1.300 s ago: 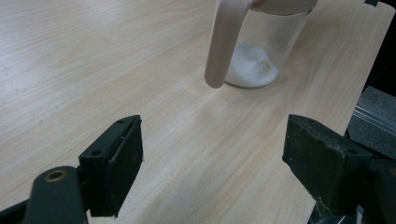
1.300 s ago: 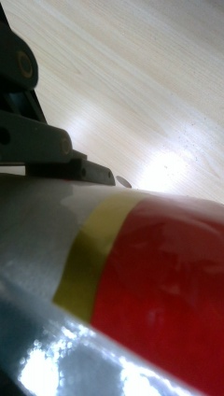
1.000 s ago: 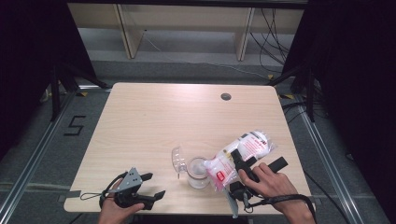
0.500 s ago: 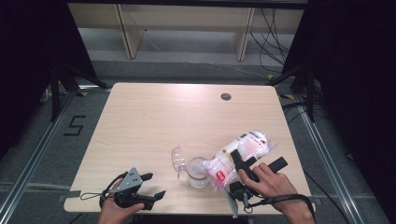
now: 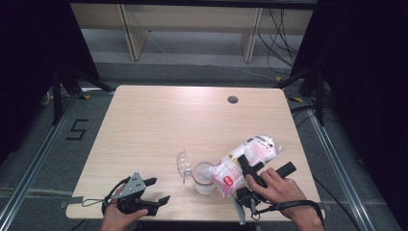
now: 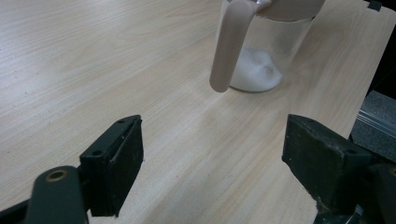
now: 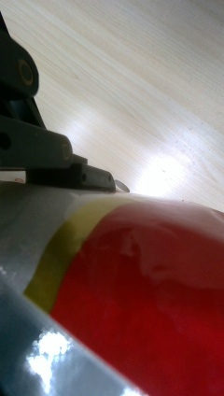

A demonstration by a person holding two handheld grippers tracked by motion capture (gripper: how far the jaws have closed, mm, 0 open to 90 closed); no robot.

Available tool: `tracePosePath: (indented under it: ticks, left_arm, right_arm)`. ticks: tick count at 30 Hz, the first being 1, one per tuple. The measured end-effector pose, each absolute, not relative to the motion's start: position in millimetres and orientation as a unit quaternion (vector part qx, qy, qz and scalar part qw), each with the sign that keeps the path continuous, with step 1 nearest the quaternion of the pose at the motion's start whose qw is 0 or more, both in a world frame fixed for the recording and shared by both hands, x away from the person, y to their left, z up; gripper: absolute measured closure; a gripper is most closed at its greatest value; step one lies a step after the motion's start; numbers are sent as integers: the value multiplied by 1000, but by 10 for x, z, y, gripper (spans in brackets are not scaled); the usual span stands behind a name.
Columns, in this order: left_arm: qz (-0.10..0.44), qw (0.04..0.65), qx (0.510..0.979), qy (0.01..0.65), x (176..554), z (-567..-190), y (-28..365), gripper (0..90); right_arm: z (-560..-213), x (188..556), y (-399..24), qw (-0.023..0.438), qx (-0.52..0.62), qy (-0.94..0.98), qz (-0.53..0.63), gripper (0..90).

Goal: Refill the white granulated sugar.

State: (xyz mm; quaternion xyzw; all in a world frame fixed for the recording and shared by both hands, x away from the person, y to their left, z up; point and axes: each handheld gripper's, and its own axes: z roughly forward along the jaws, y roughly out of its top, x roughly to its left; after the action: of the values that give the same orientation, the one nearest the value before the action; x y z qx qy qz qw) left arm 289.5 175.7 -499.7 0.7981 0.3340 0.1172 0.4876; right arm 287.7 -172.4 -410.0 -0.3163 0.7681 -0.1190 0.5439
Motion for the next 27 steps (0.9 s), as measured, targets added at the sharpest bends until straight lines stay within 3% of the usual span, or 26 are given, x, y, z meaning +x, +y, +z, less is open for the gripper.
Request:
tracePosePath:
  ticks: [27]
  left_arm:
    - [116,489,800,329,2895,-5005,1743,200]
  right_arm:
    - [-4096,2871,-1742,543,-299,777,-108,672]
